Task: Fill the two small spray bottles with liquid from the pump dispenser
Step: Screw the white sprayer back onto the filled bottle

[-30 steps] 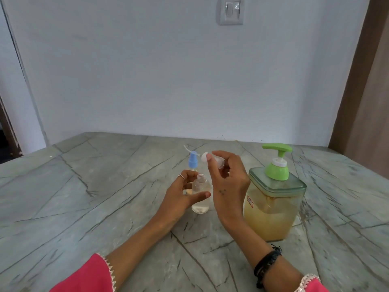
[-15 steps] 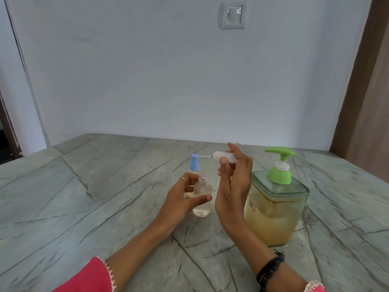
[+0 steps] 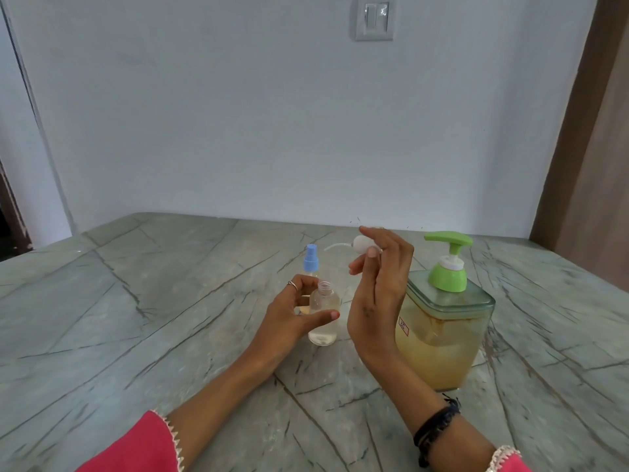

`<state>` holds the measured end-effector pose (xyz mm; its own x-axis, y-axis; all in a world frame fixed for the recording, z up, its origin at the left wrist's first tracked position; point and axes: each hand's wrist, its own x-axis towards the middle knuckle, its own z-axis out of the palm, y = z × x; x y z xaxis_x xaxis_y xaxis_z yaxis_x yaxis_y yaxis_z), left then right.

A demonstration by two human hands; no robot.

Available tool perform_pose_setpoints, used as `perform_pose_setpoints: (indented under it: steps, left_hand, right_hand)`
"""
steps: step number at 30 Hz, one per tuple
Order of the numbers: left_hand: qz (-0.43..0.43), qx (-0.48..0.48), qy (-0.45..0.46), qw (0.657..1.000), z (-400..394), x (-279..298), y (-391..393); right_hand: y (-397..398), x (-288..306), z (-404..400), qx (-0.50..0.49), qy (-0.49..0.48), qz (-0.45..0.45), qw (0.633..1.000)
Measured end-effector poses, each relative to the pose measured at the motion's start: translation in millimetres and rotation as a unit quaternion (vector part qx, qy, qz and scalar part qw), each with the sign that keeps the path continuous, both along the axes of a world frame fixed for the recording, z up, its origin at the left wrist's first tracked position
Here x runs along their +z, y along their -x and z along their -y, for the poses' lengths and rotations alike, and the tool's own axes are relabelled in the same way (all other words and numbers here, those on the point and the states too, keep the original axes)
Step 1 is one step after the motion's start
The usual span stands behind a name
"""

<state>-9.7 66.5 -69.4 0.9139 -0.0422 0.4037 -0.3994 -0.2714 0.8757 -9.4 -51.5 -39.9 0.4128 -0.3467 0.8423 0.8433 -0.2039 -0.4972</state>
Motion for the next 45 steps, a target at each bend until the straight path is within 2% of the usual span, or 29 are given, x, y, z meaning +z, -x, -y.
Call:
perform_pose_setpoints:
  steps: [5, 12, 21, 28, 36, 45]
  left_hand:
    - [0.004, -0.006, 0.007, 1.0, -1, 0, 1]
    - [0.003, 0.001, 0.003, 1.0, -1, 0, 4]
    - [0.002, 0.002, 0.001, 1.0, -1, 1, 4]
    - [-0.003, 0.003, 0.001, 1.0, -1, 1, 5]
    - [-0.004, 0.005, -0.002, 1.0, -1, 1, 5]
    - [-0.005, 0.006, -0.003, 1.0, -1, 1, 6]
  right_hand:
    - [3, 3, -2, 0.006, -0.023, -0.009, 1.0]
    - [8, 8, 0, 0.063, -0.054, -0.025, 0.996]
    - [10, 7, -2, -0.015, -0.019, -0.009, 1.0]
    - [10, 11, 1, 0.06, -0.036, -0.022, 0.997]
    - [8, 11, 3, -0.005, -0.028, 0.021, 0.999]
    - [6, 10, 3, -0.013, -0.027, 0.03, 0.999]
